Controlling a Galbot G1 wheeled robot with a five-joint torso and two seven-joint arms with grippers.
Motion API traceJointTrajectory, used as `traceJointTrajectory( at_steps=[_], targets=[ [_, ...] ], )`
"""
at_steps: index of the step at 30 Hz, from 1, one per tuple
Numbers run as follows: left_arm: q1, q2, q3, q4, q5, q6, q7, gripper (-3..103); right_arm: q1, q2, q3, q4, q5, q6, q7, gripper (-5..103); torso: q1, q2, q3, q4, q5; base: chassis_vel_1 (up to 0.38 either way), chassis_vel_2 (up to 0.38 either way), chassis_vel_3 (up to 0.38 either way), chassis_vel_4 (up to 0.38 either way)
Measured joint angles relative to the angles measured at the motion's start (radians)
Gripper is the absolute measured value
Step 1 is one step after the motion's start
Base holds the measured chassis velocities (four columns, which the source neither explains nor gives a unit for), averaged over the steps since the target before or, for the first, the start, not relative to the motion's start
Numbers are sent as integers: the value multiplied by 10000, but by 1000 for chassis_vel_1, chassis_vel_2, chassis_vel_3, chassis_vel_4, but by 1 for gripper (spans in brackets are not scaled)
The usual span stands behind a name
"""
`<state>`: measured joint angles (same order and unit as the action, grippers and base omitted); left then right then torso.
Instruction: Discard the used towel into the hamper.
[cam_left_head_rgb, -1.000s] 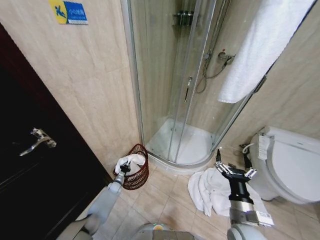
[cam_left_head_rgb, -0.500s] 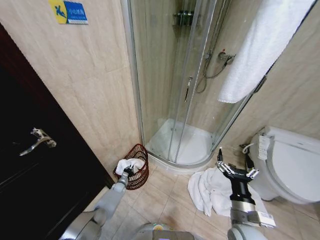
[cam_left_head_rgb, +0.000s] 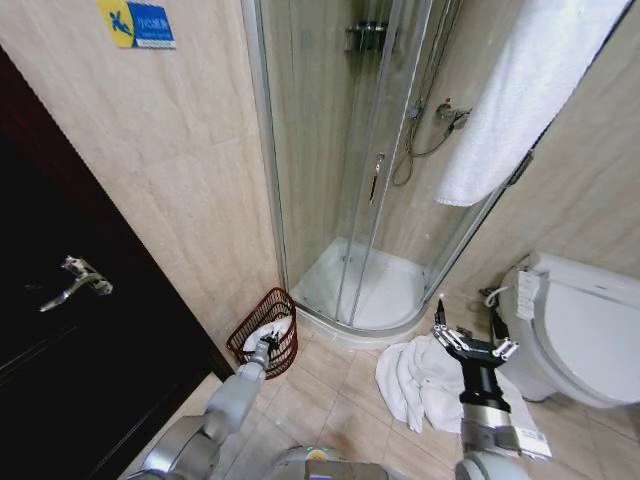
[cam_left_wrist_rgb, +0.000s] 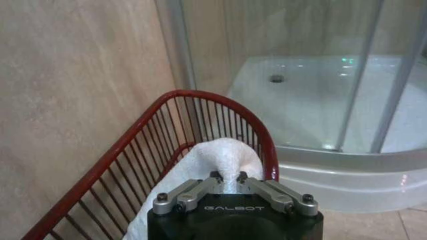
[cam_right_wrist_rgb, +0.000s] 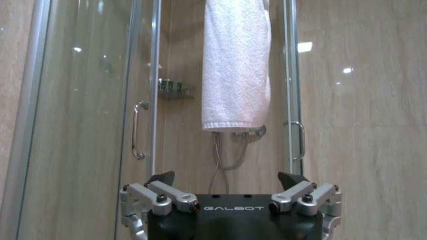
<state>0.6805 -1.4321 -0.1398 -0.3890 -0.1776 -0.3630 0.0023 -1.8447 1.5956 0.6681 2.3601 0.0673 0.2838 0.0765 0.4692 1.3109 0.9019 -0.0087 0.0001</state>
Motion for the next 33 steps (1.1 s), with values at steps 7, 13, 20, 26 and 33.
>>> traceJointTrajectory(
  at_steps=[7, 13, 20, 26, 33],
  targets=[
    [-91, -167, -442, 42, 123, 208, -231, 4, -5, -116, 52, -23, 188, 14, 6, 100, 0, 0, 0, -1, 0, 0, 0, 0, 0],
    [-70, -175, -612, 70, 240, 360, -287, 4, 24, -201, 76, -61, 254, 13, 6, 100, 0, 0, 0, 0, -1, 0, 0, 0, 0],
    [-9, -117, -702, 13, 511, 784, -520, 26, 93, -159, -58, -116, 199, -26, -43, 100, 0, 0, 0, 0, -1, 0, 0, 0, 0],
    [82, 99, -552, -278, 452, 958, -474, 53, 109, -143, -164, -81, 149, -114, -194, 100, 0, 0, 0, -1, -1, 0, 0, 0, 0],
    [504, 410, -281, -893, 291, 364, -216, 75, 147, -147, -262, -81, 40, -169, -203, 100, 0, 0, 0, -1, -1, 0, 0, 0, 0]
  ],
)
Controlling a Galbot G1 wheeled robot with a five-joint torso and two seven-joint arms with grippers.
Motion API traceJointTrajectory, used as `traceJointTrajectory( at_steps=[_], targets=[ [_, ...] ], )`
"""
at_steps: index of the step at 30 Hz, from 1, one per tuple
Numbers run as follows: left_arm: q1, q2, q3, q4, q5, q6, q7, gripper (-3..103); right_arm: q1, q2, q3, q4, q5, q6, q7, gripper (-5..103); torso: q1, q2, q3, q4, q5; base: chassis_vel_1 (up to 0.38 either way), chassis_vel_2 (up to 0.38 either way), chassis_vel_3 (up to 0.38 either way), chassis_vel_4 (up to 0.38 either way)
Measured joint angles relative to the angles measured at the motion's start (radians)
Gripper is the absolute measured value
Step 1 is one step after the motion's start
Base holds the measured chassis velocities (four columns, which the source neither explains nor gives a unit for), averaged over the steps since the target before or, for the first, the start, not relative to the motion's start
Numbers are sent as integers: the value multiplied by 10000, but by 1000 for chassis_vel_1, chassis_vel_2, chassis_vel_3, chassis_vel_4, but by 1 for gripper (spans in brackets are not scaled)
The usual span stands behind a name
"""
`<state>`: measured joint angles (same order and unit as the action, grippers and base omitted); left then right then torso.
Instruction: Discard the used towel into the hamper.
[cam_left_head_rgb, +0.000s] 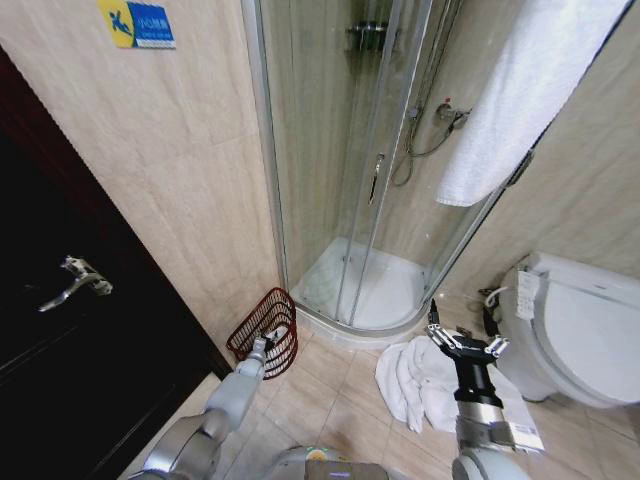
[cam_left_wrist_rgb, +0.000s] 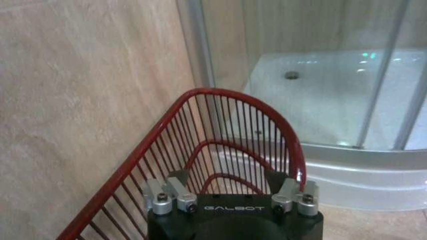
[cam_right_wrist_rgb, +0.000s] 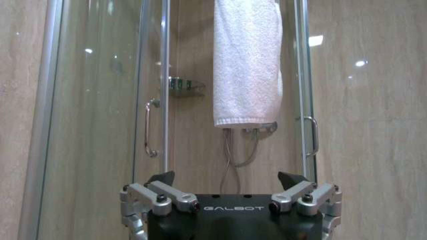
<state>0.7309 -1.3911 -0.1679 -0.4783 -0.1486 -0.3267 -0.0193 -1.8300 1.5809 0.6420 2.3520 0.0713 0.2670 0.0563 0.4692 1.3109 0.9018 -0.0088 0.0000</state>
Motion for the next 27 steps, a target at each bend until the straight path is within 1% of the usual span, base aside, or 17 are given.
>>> traceJointTrajectory(
  at_steps=[3, 4, 5, 7, 8, 11, 12, 13, 14, 16, 17, 20, 21, 22, 24, 25, 27],
  targets=[
    [631, 373, 76, -993, -55, -216, 88, 91, -23, 13, -63, 11, -64, -1, -17, 100, 0, 0, 0, 0, -1, 0, 0, 0, 0],
    [631, 373, 76, -993, -55, -216, 88, 91, -23, 13, -63, 11, -64, -1, -17, 100, 0, 0, 0, 0, -1, 0, 0, 0, 0],
    [860, 513, 90, -1408, -140, -219, 106, 96, -29, 13, -66, 26, -66, 0, -22, 100, 0, 0, 0, 1, -1, 0, 0, 0, 0],
    [1505, 905, -9, -2637, -492, -131, 133, 100, -9, 21, -65, 60, -32, -22, -35, 100, 0, 0, 0, 1, -3, 0, 0, 0, 0],
    [1505, 905, -9, -2637, -492, -131, 133, 100, -9, 21, -65, 60, -32, -22, -35, 100, 0, 0, 0, 1, -3, 0, 0, 0, 0],
    [2473, 1476, -369, -4428, -1261, 354, 140, 100, 56, 17, -35, 77, 94, -139, -23, 100, 0, 0, -1, -1, -2, 0, 0, 0, 0],
    [3013, 1754, -590, -5337, -1617, 637, 155, 100, 86, 5, -35, 82, 110, -182, -19, 100, 0, 0, 0, 2, -2, 0, 0, 0, 0],
    [3013, 1754, -590, -5337, -1617, 637, 155, 100, 86, 5, -35, 82, 110, -182, -19, 100, 0, 0, 0, 2, -2, 0, 0, 0, 0],
    [3490, 1958, -860, -6052, -1828, 789, 174, 100, 114, -12, -45, 85, 113, -207, -20, 100, 0, 0, -1, -1, 1, 0, 0, 0, 0],
    [4319, 2267, -1413, -7084, -2120, 974, 251, 100, 157, -71, -53, 85, 112, -223, -26, 100, -1, 0, -1, 2, -2, 0, 0, 0, 0],
    [4319, 2267, -1413, -7084, -2120, 974, 251, 100, 157, -71, -53, 85, 112, -223, -26, 100, -1, 0, -1, 2, -2, 0, 0, 0, 0],
    [5646, 2622, -2572, -8712, -2666, 1064, 489, 100, 220, -214, -25, 122, 177, -348, 102, 100, -1, -2, -1, 4, 0, 0, 0, 0, 0],
    [5646, 2622, -2572, -8712, -2666, 1064, 489, 100, 220, -214, -25, 122, 177, -348, 102, 100, -1, -2, -1, 4, 0, 0, 0, 0, 0],
    [5917, 2657, -2839, -9133, -2847, 1094, 505, 100, 245, -237, -6, 168, 212, -393, 138, 100, -1, -2, -1, 3, 1, 0, 0, 0, 0],
    [6652, 2671, -3430, -10402, -3397, 1230, 492, 100, 254, -280, 61, 361, 275, -499, 224, 100, -1, -2, 0, 0, 1, 0, 0, 0, 0],
    [6652, 2671, -3430, -10402, -3397, 1230, 492, 100, 254, -280, 61, 361, 275, -499, 224, 100, -1, -2, 0, 0, 1, 0, 0, 0, 0],
    [7220, 2615, -3707, -11381, -3682, 1334, 378, 100, 241, -315, 143, 583, 296, -625, 291, 100, -1, -2, -1, -1, 0, 0, 0, 0, 0]
  ],
)
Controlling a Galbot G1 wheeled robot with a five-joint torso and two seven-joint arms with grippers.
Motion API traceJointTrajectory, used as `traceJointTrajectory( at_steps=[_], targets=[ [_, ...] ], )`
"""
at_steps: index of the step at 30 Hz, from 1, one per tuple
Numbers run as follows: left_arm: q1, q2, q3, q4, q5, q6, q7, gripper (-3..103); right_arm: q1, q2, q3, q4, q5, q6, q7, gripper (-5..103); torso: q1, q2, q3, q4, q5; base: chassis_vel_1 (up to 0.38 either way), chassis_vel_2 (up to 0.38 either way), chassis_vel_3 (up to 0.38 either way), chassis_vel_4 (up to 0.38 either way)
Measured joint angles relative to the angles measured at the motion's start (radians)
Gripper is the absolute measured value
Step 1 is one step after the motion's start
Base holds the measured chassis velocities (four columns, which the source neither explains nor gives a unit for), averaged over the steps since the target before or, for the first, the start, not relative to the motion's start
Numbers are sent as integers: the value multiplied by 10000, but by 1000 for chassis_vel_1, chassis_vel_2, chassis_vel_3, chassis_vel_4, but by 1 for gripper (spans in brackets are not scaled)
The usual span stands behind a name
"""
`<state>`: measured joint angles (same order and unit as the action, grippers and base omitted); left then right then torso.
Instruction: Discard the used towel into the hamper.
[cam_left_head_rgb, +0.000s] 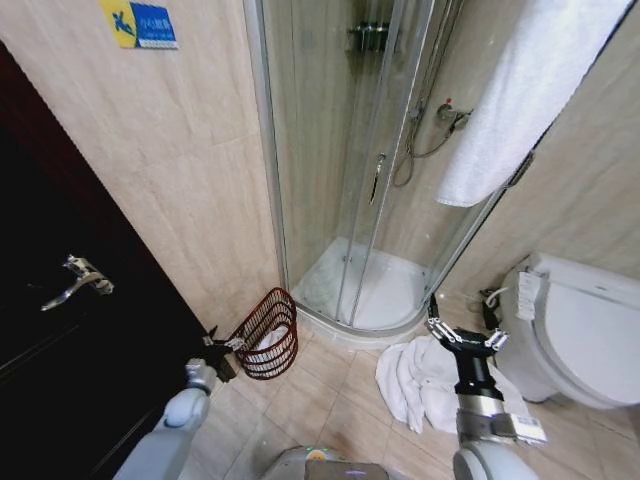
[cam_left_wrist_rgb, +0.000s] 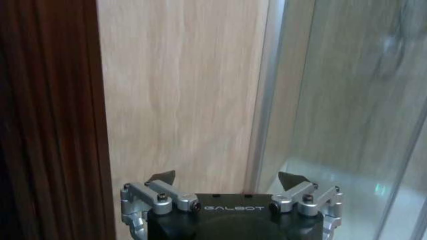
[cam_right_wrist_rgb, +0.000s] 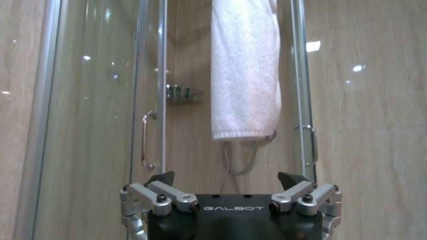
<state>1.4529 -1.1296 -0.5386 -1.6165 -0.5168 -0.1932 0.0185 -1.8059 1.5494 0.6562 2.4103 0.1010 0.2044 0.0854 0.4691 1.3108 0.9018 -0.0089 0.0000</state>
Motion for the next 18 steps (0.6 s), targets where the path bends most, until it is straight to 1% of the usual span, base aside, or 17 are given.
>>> traceJointTrajectory(
  at_steps=[1, 2, 3, 4, 6, 7, 10, 11, 12, 15, 16, 18],
  targets=[
    [354, -71, -104, -614, -69, 138, -74, 100, -12, -21, 78, 178, 8, -82, 72, 100, 0, 0, 0, 2, 0, 0, 0, 0, 0],
    [354, -71, -104, -614, -69, 138, -74, 100, -12, -21, 78, 178, 8, -82, 72, 100, 0, 0, 0, 2, 0, 0, 0, 0, 0],
    [597, -146, -181, -1126, -68, 346, -145, 100, -45, -23, 151, 306, 6, -157, 117, 100, 0, 0, 0, 5, -1, 0, 0, 0, 0],
    [885, -289, -326, -1766, 4, 652, -220, 100, -87, -20, 215, 433, 2, -256, 181, 100, 0, 0, 0, -3, 0, 0, 0, 0, 0],
    [1497, -663, -656, -2802, 151, 1098, -299, 100, -126, -13, 254, 584, -8, -360, 310, 100, 0, 1, 0, 0, 2, 0, 0, 0, 0],
    [1497, -663, -656, -2802, 151, 1098, -299, 100, -126, -13, 254, 584, -8, -360, 310, 100, 0, 1, 0, 0, 2, 0, 0, 0, 0],
    [2162, -1197, -949, -3880, 345, 1246, -298, 100, -150, -15, 257, 648, -12, -369, 374, 100, -1, 1, 0, 5, 1, 0, 0, 0, 0],
    [2290, -1356, -1024, -4165, 421, 1340, -333, 100, -143, -23, 263, 653, -6, -370, 385, 100, 0, 1, 0, 4, 1, 0, 0, 0, 0],
    [2290, -1356, -1024, -4165, 421, 1340, -333, 100, -143, -23, 263, 653, -6, -370, 385, 100, 0, 1, 0, 4, 1, 0, 0, 0, 0],
    [2745, -1945, -1274, -5564, 701, 2124, -463, 100, -94, -38, 262, 693, 56, -369, 384, 100, 0, 1, 1, 0, 3, 0, 0, 0, 0],
    [2745, -1945, -1274, -5564, 701, 2124, -463, 100, -94, -38, 262, 693, 56, -369, 384, 100, 0, 1, 1, 0, 3, 0, 0, 0, 0],
    [2963, -2273, -1372, -6348, 834, 2393, -397, 100, -64, -37, 251, 695, 91, -359, 378, 100, 1, 1, 1, 1, 2, 0, 0, 0, 0]
  ],
)
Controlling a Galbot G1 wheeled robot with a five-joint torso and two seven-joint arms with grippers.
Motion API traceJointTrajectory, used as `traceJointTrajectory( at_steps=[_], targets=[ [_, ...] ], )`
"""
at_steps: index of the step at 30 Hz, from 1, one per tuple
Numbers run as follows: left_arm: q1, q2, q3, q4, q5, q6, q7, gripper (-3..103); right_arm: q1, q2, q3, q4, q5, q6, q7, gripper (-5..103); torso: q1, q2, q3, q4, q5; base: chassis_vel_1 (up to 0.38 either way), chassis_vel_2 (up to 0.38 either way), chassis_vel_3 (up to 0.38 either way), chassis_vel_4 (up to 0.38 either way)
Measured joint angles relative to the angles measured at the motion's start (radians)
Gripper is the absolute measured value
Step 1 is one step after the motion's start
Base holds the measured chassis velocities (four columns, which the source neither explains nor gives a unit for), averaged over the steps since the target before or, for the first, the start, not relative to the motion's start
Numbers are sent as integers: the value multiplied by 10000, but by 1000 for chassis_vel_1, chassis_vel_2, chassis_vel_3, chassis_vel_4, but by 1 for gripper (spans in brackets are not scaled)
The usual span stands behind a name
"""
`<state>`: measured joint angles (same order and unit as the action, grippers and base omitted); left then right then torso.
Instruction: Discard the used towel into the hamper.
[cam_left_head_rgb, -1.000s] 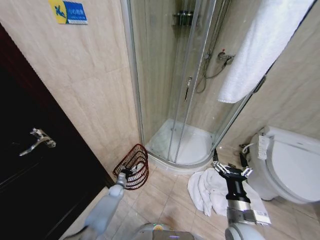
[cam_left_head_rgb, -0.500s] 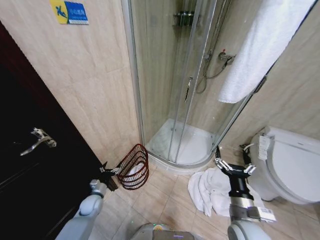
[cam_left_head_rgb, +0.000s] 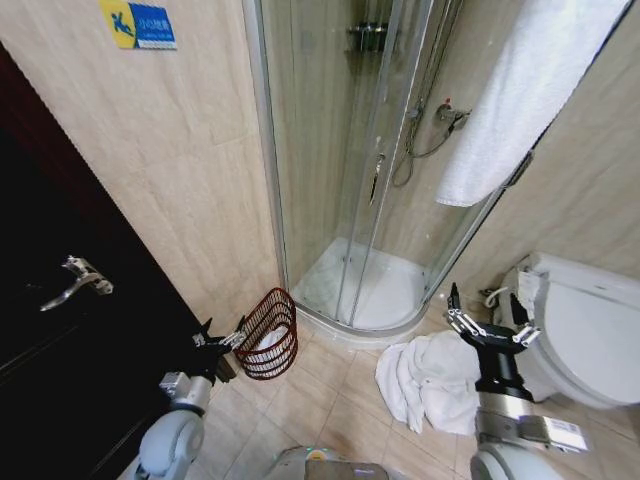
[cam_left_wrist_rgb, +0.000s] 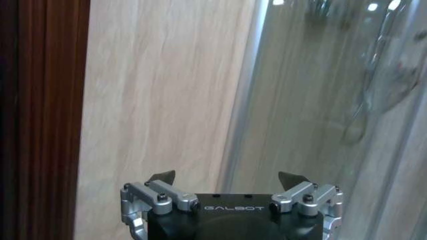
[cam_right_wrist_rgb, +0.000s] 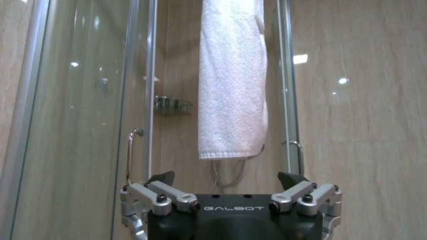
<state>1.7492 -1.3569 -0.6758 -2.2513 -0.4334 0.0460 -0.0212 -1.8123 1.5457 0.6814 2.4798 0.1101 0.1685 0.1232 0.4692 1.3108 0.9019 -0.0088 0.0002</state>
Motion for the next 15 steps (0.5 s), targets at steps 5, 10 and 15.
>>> traceJointTrajectory(
  at_steps=[5, 10, 15],
  targets=[
    [317, -582, -215, -1223, 235, 456, 320, 100, 103, -18, -3, 0, 162, 11, -9, 100, 0, 0, 0, 0, 0, 0, 0, 0, 0],
    [480, -1156, -531, -1811, 341, 742, 699, 100, 186, -53, 2, -5, 280, 6, -14, 100, 0, 0, 0, 0, 0, 0, 0, 0, 0],
    [695, -1606, -735, -2127, 498, 895, 1034, 100, 205, 35, -53, 8, 330, 13, -33, 100, 0, 1, 0, 0, -1, 0, 0, 0, 0]
  ],
)
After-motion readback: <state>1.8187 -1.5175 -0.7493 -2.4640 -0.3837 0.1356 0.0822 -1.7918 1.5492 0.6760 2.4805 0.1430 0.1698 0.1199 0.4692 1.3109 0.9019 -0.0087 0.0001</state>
